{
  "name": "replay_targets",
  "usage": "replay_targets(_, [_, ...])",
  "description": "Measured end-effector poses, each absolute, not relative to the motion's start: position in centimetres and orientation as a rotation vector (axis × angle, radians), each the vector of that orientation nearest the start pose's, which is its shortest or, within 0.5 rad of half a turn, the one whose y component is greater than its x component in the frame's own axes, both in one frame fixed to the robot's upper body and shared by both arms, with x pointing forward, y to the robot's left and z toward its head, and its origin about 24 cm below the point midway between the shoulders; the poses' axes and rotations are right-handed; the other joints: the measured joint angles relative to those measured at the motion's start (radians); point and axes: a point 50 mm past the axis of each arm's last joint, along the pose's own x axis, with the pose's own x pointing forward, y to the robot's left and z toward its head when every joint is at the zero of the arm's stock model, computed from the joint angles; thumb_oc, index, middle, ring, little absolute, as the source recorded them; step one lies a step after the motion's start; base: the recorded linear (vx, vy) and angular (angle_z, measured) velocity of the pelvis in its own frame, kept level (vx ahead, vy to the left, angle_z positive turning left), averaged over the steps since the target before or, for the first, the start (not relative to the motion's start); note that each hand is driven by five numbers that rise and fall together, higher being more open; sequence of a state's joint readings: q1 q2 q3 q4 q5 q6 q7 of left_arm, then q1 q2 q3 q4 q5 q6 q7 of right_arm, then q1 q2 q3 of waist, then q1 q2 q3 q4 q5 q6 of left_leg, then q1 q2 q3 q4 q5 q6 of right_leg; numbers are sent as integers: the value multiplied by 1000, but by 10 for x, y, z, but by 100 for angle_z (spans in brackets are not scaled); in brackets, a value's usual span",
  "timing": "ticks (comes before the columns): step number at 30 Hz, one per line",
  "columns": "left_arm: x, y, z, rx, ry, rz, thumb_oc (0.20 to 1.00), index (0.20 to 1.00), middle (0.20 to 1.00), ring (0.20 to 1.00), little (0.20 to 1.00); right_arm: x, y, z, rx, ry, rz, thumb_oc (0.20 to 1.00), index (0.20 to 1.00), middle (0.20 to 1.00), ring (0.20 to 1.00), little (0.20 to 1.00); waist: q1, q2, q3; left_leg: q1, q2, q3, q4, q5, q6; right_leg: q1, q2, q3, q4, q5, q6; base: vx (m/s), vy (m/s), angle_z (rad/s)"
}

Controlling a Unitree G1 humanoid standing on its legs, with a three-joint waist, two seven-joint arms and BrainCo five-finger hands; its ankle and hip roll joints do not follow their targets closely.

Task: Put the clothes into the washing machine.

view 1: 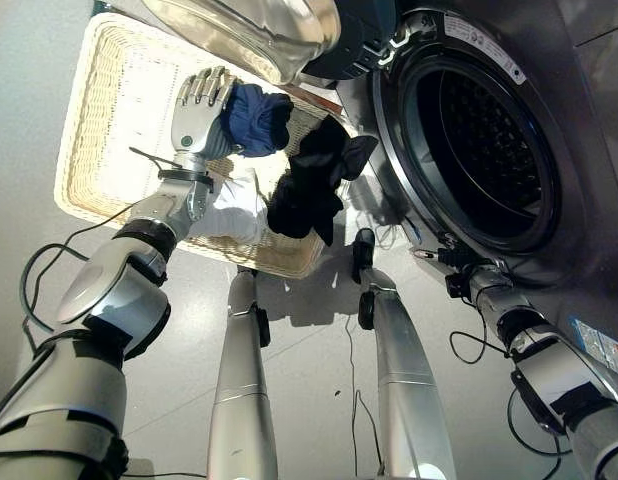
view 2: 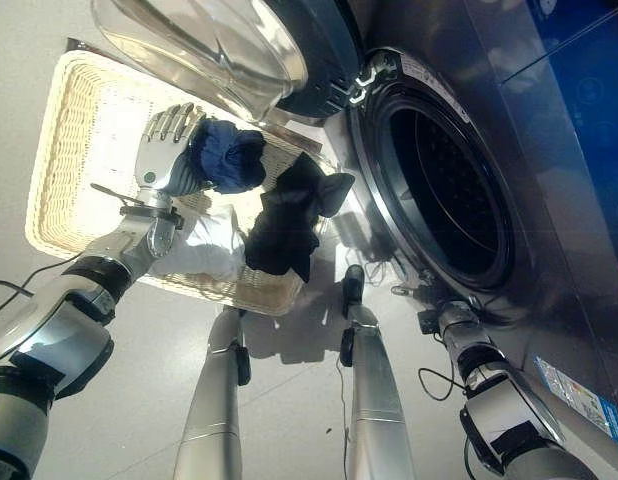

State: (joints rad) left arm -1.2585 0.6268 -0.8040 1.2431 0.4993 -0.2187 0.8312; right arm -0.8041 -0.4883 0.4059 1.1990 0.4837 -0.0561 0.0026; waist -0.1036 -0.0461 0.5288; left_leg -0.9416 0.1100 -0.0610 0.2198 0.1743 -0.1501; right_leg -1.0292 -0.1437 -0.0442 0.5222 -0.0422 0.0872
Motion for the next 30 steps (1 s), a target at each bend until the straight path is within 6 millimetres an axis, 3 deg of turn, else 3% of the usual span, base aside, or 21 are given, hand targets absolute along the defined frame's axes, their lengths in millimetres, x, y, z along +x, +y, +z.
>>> replay_targets(11, [410,222,245,1570,-562,391,1000,1000,1000,1000,1000,372,-247,61,-268,325,-96,1000,1000,1000,1000,1000,-20,-7,-1,-33,0,1,2,-1,-1,-34,1,1,0,1,0,0,0,0])
replay_targets(24, [414,222,258,1518,-475,347,1000,1000,1000,1000,1000,378,-245,71,-271,291,-91,1000,1000,1000,1000,1000,-20,-10,-2,-56,0,2,5,-1,-1,-57,1,3,4,2,-1,0,0,0])
replay_targets(25, [415,222,258,1519,-469,343,357,357,357,357,357,378,-245,72,-271,286,-90,1000,1000,1000,1000,1000,-20,-10,-2,-56,0,2,5,-1,-1,-57,1,3,4,2,-1,0,0,0])
replay_targets(26, [415,222,258,1520,-465,339,200,200,200,200,200,378,-245,72,-271,284,-90,1000,1000,1000,1000,1000,-20,-10,-2,-57,1,2,5,-1,-1,-58,1,2,4,2,-1,0,0,0])
replay_targets(30, [415,220,260,1517,-471,328,200,200,200,200,200,378,-245,73,-263,275,-91,1000,1000,1000,1000,1000,-21,-10,-3,-62,1,2,6,-1,-1,-62,2,2,4,2,-1,0,0,0])
